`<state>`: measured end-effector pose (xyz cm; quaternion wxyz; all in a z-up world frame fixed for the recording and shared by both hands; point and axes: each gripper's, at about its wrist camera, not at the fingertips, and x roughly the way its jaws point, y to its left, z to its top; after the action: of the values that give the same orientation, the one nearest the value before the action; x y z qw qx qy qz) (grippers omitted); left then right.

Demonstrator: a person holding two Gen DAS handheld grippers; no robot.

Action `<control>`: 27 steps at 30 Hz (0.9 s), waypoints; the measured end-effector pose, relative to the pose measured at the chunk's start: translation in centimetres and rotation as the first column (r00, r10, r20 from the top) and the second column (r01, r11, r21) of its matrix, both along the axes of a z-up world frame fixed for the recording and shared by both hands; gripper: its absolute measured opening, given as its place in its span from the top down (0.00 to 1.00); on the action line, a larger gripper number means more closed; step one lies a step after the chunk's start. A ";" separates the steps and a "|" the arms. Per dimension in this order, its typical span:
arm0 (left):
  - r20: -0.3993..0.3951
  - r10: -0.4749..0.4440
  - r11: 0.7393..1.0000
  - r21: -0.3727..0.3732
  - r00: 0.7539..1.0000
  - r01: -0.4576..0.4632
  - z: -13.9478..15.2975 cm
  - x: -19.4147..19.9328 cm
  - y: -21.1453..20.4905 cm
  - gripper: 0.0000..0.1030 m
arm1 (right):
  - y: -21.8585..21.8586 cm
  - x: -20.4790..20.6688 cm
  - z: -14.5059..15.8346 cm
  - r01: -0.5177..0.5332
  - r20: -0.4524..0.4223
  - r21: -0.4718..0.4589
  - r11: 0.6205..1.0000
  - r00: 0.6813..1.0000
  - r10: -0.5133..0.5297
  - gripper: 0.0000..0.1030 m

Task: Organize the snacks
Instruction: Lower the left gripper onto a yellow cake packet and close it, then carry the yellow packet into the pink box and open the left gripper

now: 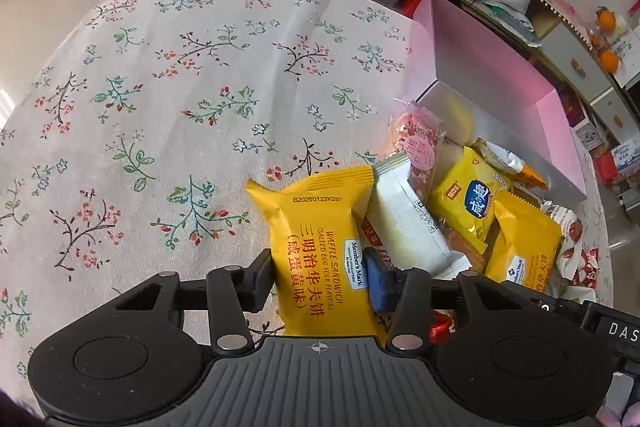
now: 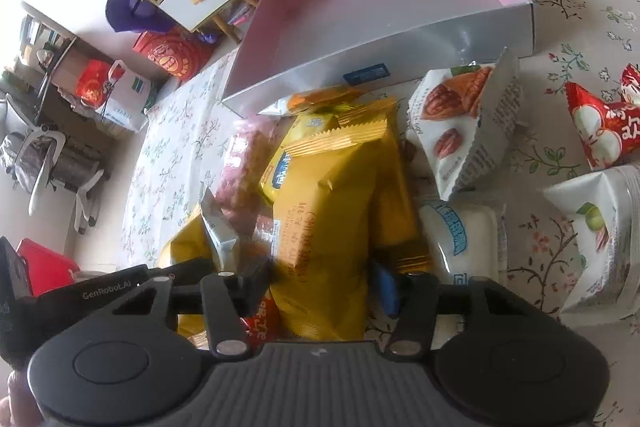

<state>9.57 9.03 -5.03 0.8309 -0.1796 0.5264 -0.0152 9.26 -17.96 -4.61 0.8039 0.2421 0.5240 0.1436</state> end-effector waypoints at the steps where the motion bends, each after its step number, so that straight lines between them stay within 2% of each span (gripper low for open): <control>1: 0.001 0.001 1.000 0.002 1.000 -0.001 0.0 0.0 0.0 0.60 | -0.2 -0.1 0.0 0.004 -0.001 0.001 1.000 1.000 -0.004 0.71; 3: 0.003 0.001 1.000 0.004 1.000 -0.001 0.1 -0.1 0.1 0.62 | -0.6 -0.1 0.0 0.010 -0.010 0.018 1.000 1.000 -0.010 0.72; 4: 0.004 0.000 1.000 0.004 1.000 0.000 0.1 -0.1 0.1 0.62 | -0.8 -0.2 0.0 0.009 -0.012 0.030 1.000 1.000 -0.009 0.77; 10: 0.041 -0.005 1.000 0.006 0.999 0.005 1.3 -0.5 0.6 0.63 | -1.3 -0.6 1.0 -0.002 0.005 0.064 0.998 1.000 0.002 0.81; 20: 0.113 0.024 1.000 -0.019 0.993 -0.022 3.8 -0.9 0.6 0.63 | -2.7 -0.4 3.5 0.019 0.061 0.133 0.991 0.998 -0.028 0.82; 27: 0.162 -0.010 1.000 -0.007 0.987 0.011 6.4 1.4 -2.1 0.64 | -4.5 1.2 5.1 0.078 0.102 0.155 0.985 0.990 -0.095 0.82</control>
<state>10.97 6.91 1.38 0.8701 -0.1783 0.4581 -0.0363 10.45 -22.41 0.52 0.8161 0.3166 0.4561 0.1606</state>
